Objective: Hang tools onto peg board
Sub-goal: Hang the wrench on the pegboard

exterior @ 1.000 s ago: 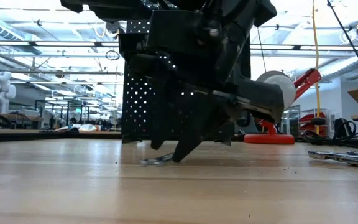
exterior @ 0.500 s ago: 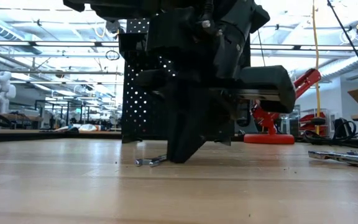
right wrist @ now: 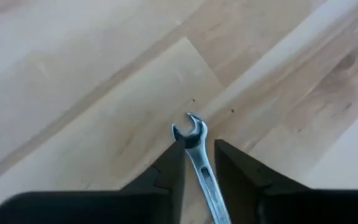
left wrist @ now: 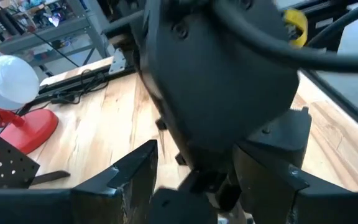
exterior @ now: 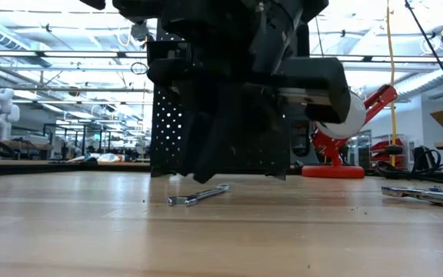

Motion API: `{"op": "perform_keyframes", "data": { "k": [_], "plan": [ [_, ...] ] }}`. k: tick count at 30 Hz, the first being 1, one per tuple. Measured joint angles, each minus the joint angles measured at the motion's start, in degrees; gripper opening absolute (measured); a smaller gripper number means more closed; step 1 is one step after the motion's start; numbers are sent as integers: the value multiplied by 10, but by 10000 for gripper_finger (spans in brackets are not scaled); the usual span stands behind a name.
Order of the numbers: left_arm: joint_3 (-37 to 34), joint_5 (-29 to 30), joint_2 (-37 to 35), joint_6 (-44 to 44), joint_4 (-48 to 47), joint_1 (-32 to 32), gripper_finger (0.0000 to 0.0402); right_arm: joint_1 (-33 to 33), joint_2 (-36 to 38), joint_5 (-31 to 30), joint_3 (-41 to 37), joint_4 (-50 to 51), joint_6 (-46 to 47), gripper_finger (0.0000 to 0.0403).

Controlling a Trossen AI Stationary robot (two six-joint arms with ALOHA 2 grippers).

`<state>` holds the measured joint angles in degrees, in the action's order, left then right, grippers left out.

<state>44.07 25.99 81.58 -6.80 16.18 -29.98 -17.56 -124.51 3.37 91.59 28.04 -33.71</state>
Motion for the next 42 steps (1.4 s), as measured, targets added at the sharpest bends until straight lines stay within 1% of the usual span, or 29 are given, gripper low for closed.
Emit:
{"op": "perform_keyframes", "data": {
  "k": [5, 7, 10, 13, 15, 18, 24, 26, 30, 36, 39, 42],
  "plan": [
    [-2, -4, 2, -1, -2, 0, 219, 0, -24, -2, 1, -13, -14, 141],
    [-2, -4, 2, -1, -2, -1, 219, 2, -30, -2, 2, -23, -15, 148],
    [-2, -3, 2, -1, -1, -1, 219, 6, -34, -1, 2, -19, -15, 146],
    [-2, 0, 2, -1, -2, 0, 219, 10, -35, 6, 3, 1, -2, 131],
    [-2, 2, 2, -1, -5, 0, 219, 13, -36, 23, 4, 16, 17, 116],
    [-2, 2, 2, 0, -7, 0, 219, 15, -36, 44, 3, 32, 43, 86],
    [-2, 1, 2, 4, -3, 0, 219, 13, -36, 49, 2, 35, 65, 13],
    [-2, 1, 2, 4, -3, 0, 219, 13, -36, 49, 2, 34, 65, 4],
    [-1, -3, 1, 5, -4, -1, 219, 11, -29, 35, 1, 27, 72, 13],
    [1, -1, -1, 5, -11, 0, 218, 7, -8, -7, -2, 36, 103, 31],
    [1, 1, -1, 5, -8, 0, 218, 6, -4, -14, -2, 38, 136, 55],
    [2, 1, -1, 6, -9, 0, 218, 6, -3, -32, -2, 41, 164, 91]
  ]
}}
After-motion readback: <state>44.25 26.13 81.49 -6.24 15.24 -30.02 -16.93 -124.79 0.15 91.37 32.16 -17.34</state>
